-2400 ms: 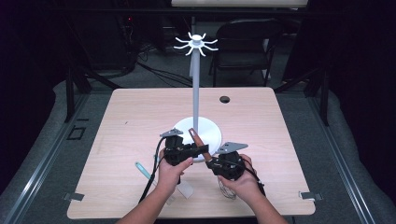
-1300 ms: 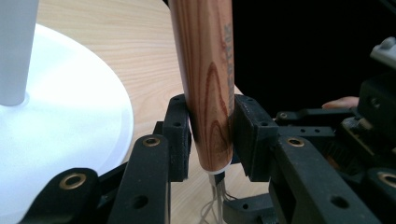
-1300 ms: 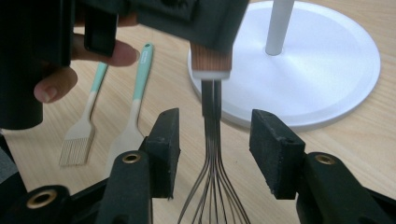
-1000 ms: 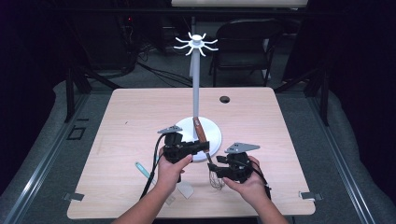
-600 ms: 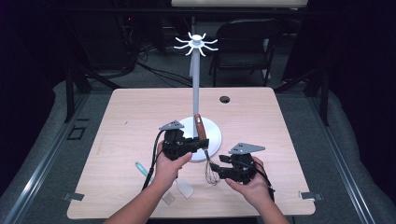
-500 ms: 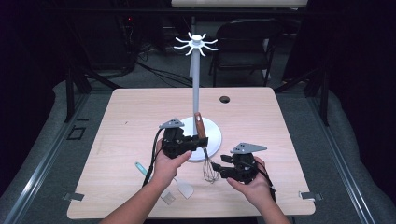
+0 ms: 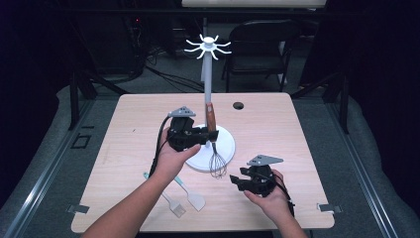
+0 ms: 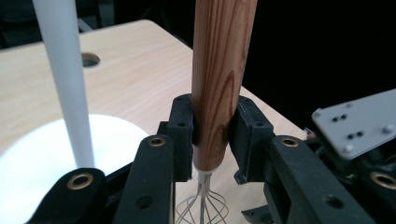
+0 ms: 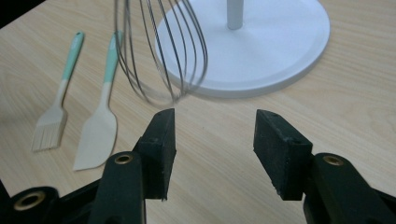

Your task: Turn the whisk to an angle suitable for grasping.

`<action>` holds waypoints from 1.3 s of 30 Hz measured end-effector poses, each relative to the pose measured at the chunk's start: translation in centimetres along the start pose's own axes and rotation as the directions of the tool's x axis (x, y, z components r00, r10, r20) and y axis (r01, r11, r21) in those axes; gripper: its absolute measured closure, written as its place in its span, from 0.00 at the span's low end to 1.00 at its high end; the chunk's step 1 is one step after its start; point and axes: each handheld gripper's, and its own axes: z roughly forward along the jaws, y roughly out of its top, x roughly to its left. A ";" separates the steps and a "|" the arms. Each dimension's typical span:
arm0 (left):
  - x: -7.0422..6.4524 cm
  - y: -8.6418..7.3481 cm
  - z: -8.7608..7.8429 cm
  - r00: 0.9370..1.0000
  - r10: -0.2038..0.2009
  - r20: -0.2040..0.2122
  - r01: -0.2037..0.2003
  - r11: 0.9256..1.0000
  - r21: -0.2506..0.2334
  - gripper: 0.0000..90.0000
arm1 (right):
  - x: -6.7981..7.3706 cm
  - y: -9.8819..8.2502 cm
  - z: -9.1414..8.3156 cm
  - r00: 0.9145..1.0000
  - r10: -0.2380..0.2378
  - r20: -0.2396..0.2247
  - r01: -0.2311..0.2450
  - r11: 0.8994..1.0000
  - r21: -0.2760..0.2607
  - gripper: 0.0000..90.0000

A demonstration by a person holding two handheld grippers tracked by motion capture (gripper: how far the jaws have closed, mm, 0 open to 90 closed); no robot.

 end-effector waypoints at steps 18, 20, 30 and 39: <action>-1.3 6.6 -2.9 0.993 0.082 -0.090 -0.086 0.995 -0.044 0.79 | -1.3 -0.9 0.7 0.999 0.052 0.016 -0.052 0.999 0.016 0.54; -1.6 7.3 -2.9 0.991 0.086 -0.098 -0.090 0.995 -0.042 0.79 | -1.3 -0.9 0.7 0.999 0.052 0.011 -0.052 0.998 0.019 0.54; -2.5 9.5 -2.3 0.987 0.090 -0.131 -0.097 0.994 -0.050 0.80 | -1.4 -1.2 1.0 0.999 0.049 0.017 -0.049 0.999 0.024 0.54; -2.6 10.6 -2.1 0.987 0.088 -0.131 -0.095 0.994 -0.050 0.80 | -1.2 -1.3 1.3 0.999 0.041 0.009 -0.042 0.998 0.038 0.54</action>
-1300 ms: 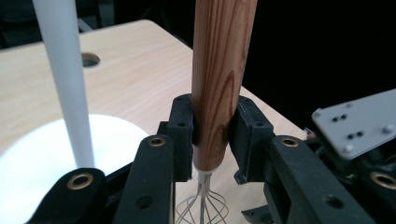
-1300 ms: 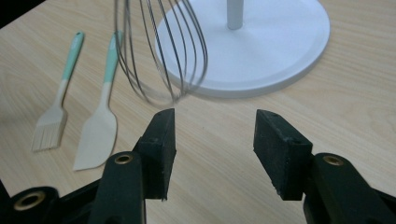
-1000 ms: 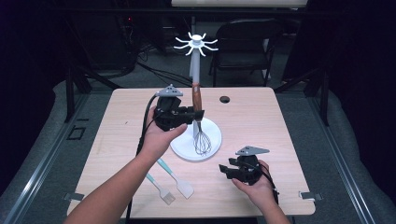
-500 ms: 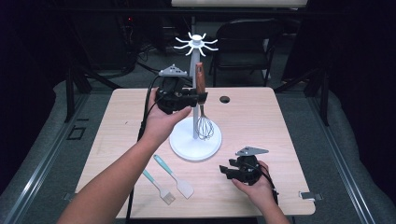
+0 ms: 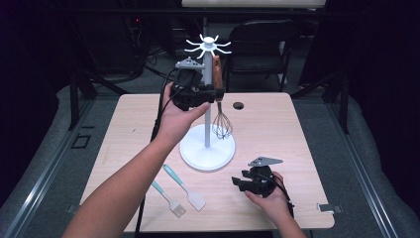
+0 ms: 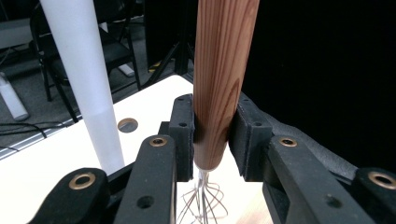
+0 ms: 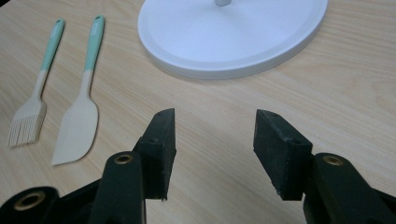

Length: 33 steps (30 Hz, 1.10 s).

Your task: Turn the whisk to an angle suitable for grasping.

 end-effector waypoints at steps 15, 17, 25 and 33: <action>0.4 0.7 0.4 0.998 -0.024 0.051 0.024 1.000 0.005 0.80 | 0.2 -0.1 0.3 1.000 -0.006 -0.001 0.006 1.000 0.003 0.54; 0.6 0.7 0.4 0.998 -0.027 0.050 0.027 1.000 0.003 0.80 | 0.2 -0.1 0.3 1.000 -0.010 0.000 0.010 1.000 0.006 0.54; 1.6 0.0 0.3 0.998 -0.045 0.040 0.045 0.999 0.013 0.80 | 0.0 -0.1 0.3 1.000 -0.014 0.000 0.014 1.000 0.010 0.54; 2.5 -0.5 -0.3 0.998 -0.053 0.038 0.053 0.999 0.000 0.79 | 0.1 -0.1 0.5 1.000 -0.020 0.007 0.020 1.000 0.012 0.55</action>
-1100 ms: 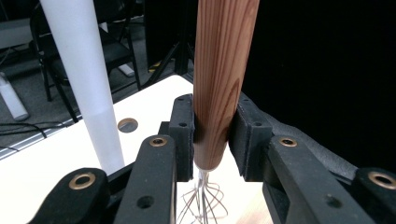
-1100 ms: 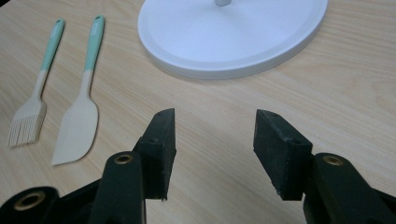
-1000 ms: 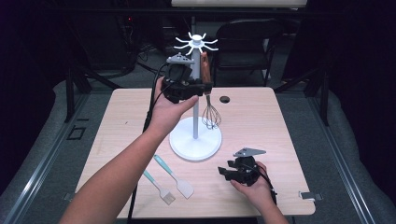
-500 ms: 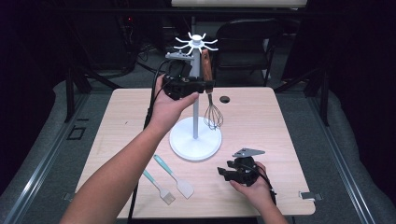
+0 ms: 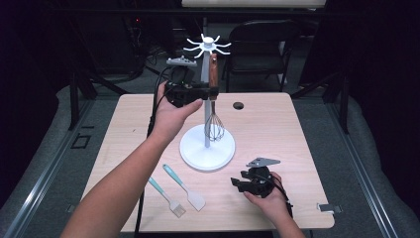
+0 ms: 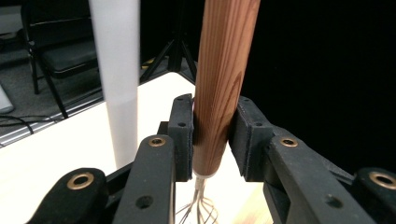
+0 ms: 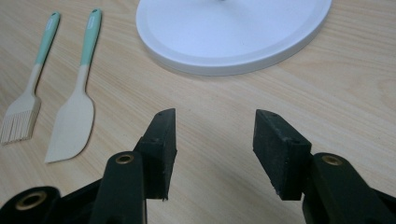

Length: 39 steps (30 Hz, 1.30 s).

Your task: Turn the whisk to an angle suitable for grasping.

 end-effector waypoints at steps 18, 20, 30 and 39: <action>1.1 -1.4 -0.1 0.999 -0.031 -0.009 0.031 0.999 -0.022 0.62 | -0.3 0.1 -0.3 0.998 -0.036 0.053 0.039 0.998 -0.057 0.55; 1.1 -1.9 -0.3 1.000 -0.028 -0.007 0.028 0.999 -0.027 0.60 | -0.4 0.1 -0.3 0.997 -0.043 0.057 0.045 0.998 -0.042 0.54; 2.3 -6.7 -2.1 0.999 -0.013 -0.045 0.014 1.000 0.026 0.54 | -1.1 1.0 -0.2 0.996 -0.065 0.061 0.067 0.997 -0.024 0.63; 4.2 -12.5 -3.6 0.991 -0.010 -0.136 0.017 0.999 0.045 0.55 | -1.3 3.0 -0.1 0.994 -0.088 0.071 0.089 0.996 -0.007 0.77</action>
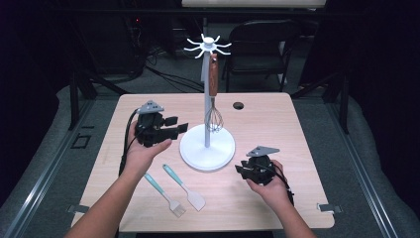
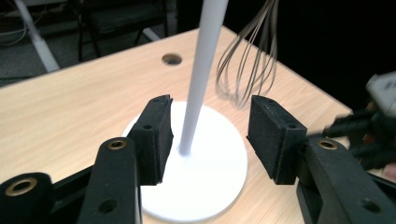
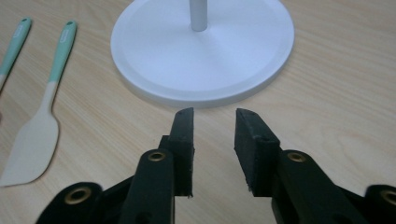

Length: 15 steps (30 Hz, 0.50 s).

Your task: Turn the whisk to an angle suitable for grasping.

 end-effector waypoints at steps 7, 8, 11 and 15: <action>1.8 -5.1 -0.3 0.996 -0.088 -0.006 0.088 0.996 0.001 0.55 | -0.6 1.9 0.0 1.000 -0.002 -0.010 0.002 1.000 0.001 0.85; 2.1 -5.9 -0.3 0.995 -0.102 -0.002 0.102 0.995 0.006 0.56 | -0.6 2.3 0.0 1.000 -0.001 -0.009 0.002 1.000 0.002 0.86; 2.7 -8.1 -0.3 0.991 -0.134 -0.022 0.134 0.991 0.012 0.58 | -0.9 3.4 -0.2 1.000 -0.014 -0.013 0.014 1.000 -0.001 0.93; 3.4 -10.8 -0.5 0.981 -0.194 -0.021 0.194 0.981 -0.006 0.59 | -1.1 5.1 -0.5 1.000 -0.020 -0.021 0.020 1.000 -0.019 1.00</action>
